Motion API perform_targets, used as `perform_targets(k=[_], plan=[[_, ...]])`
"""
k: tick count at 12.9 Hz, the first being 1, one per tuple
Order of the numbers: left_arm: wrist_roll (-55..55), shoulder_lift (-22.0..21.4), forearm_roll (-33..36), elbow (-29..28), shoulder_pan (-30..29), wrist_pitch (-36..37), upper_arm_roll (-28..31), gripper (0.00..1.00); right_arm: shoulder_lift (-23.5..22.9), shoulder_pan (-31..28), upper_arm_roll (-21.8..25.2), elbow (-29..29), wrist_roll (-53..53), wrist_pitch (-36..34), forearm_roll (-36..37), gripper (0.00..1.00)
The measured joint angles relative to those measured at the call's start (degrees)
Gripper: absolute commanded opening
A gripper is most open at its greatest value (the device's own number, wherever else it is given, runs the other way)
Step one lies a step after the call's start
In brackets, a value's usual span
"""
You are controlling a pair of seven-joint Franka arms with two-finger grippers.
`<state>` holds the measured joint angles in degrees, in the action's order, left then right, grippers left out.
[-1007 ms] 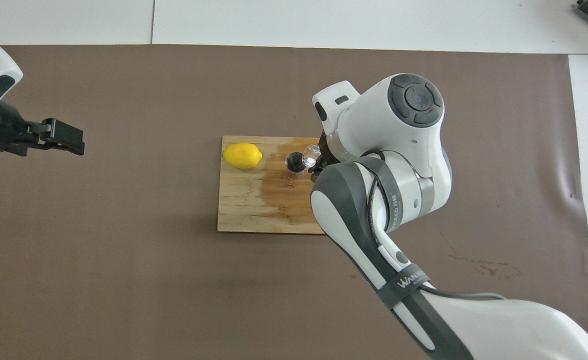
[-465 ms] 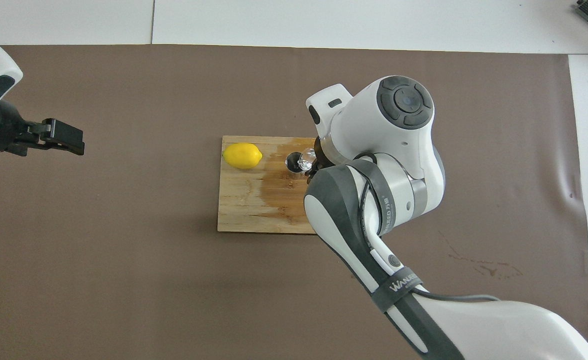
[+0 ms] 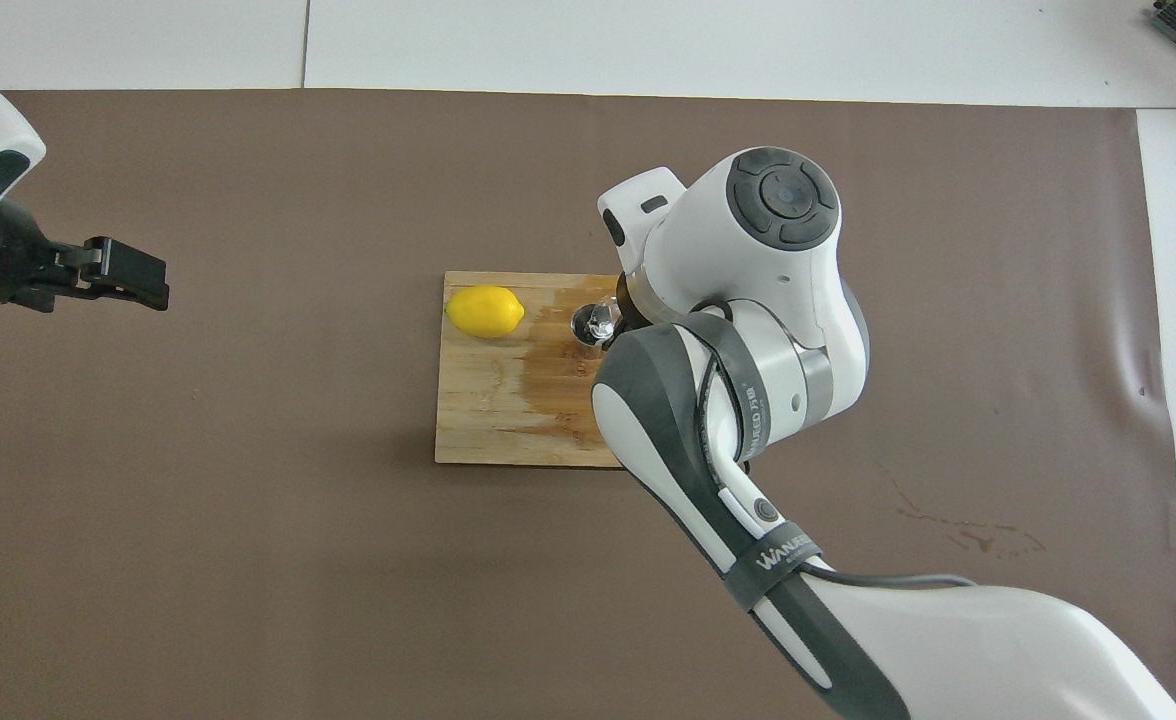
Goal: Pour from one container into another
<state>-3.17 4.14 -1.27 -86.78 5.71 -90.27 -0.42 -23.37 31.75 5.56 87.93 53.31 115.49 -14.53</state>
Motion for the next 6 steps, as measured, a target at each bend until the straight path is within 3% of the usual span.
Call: perform_targets(k=[6], plan=[[0.0,0.0,0.0,0.0,0.0,0.0,0.0,1.0,-1.3,0.0,0.0,-2.0,-1.3,-1.1,0.7,0.0]])
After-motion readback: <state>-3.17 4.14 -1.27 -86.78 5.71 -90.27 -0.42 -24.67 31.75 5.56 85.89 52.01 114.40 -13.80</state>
